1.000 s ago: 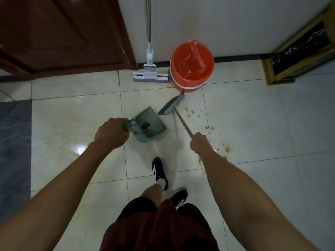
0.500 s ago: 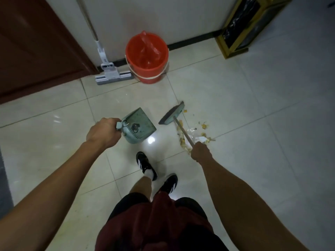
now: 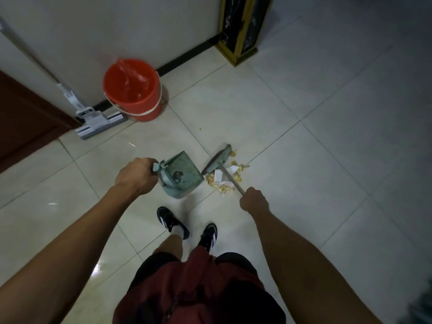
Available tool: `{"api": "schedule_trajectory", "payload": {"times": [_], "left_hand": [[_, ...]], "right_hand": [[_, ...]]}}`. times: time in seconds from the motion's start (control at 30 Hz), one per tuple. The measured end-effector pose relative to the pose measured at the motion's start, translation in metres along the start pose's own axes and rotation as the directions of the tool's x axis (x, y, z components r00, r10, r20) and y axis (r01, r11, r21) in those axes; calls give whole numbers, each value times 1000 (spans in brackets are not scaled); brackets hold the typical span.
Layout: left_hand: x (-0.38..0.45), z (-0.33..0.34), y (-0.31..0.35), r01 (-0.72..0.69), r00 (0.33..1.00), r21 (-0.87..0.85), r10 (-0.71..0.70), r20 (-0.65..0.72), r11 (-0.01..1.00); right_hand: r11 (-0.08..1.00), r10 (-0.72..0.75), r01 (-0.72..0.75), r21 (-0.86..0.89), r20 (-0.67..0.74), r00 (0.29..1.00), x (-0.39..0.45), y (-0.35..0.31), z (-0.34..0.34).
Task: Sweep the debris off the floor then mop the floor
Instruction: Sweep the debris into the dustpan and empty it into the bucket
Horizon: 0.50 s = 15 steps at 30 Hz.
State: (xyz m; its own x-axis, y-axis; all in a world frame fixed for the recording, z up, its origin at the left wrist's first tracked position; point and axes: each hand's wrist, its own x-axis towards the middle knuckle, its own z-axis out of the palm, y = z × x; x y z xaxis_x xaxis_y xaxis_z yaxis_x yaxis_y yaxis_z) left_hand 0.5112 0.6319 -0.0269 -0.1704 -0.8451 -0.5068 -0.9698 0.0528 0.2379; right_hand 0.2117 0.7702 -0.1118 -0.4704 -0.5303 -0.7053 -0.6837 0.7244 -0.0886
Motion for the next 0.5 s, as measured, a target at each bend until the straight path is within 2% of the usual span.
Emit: {"api": "schedule_trajectory", "payload": {"times": [0.17, 0.27, 0.5], "left_hand": [[13, -10, 18, -43, 999, 23, 43, -2, 999], [25, -21, 18, -62, 998, 34, 62, -8, 998], [79, -60, -17, -64, 998, 33, 64, 0, 997]], "right_hand": [[987, 32, -30, 157, -7, 999, -2, 5, 1], [981, 47, -44, 190, -14, 999, 3, -5, 1], [967, 0, 12, 253, -48, 999, 37, -83, -17]]}}
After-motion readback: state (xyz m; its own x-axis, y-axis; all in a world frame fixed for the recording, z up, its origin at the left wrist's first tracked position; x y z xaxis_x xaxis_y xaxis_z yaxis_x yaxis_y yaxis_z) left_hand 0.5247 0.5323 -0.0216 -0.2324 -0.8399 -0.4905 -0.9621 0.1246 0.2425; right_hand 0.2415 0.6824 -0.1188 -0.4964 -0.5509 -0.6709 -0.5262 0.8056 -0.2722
